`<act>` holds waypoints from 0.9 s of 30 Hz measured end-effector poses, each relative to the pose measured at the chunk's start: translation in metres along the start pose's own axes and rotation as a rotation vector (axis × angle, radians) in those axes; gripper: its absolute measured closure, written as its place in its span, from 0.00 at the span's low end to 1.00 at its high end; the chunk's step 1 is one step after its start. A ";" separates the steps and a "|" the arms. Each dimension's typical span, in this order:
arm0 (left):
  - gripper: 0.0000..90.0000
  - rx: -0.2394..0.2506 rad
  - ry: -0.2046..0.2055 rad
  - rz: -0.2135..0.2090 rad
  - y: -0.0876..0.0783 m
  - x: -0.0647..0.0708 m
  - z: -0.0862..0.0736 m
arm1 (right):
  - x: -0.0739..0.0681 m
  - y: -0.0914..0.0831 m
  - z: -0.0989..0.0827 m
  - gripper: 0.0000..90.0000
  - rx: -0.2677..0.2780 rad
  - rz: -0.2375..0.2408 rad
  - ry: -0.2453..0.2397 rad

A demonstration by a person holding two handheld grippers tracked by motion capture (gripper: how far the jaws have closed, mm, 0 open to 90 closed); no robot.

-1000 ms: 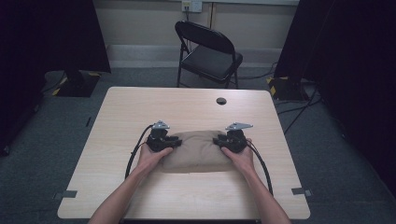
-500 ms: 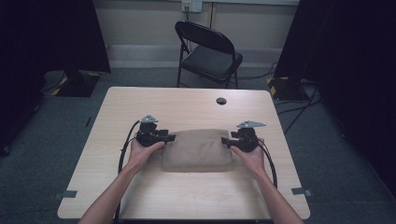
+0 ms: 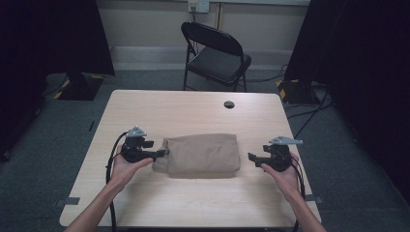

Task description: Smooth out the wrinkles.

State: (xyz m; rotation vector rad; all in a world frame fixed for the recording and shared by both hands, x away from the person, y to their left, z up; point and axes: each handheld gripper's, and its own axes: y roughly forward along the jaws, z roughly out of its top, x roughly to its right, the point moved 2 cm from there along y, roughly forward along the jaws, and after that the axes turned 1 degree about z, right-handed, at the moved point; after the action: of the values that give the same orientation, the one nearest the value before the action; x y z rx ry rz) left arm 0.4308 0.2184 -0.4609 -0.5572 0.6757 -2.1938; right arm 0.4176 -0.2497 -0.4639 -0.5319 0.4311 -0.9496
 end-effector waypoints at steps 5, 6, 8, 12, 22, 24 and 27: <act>0.27 -0.042 0.021 0.019 -0.016 -0.003 -0.019 | 0.009 -0.022 -0.016 0.22 0.023 -0.025 0.030; 0.27 -0.046 0.022 0.022 -0.019 -0.004 -0.023 | 0.011 -0.024 -0.018 0.22 0.020 -0.031 0.039; 0.27 -0.055 0.016 0.019 -0.023 -0.006 -0.026 | 0.013 -0.027 -0.021 0.21 0.020 -0.035 0.048; 0.26 -0.074 0.017 0.049 -0.037 -0.013 -0.042 | 0.019 -0.033 -0.034 0.21 -0.011 -0.054 0.061; 0.29 -0.202 0.037 0.242 -0.034 -0.027 -0.067 | 0.041 -0.027 -0.060 0.21 -0.116 -0.122 0.087; 0.29 -0.236 0.029 0.230 -0.031 -0.028 -0.070 | 0.041 -0.025 -0.062 0.21 -0.125 -0.130 0.084; 0.25 -0.201 0.027 0.240 -0.033 -0.028 -0.075 | 0.038 -0.022 -0.065 0.20 -0.142 -0.148 0.067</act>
State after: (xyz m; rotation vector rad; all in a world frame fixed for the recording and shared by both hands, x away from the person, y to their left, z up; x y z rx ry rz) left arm 0.3871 0.2807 -0.5029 -0.5198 0.9344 -1.9250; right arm 0.3861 -0.3074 -0.5068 -0.6699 0.5275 -1.0865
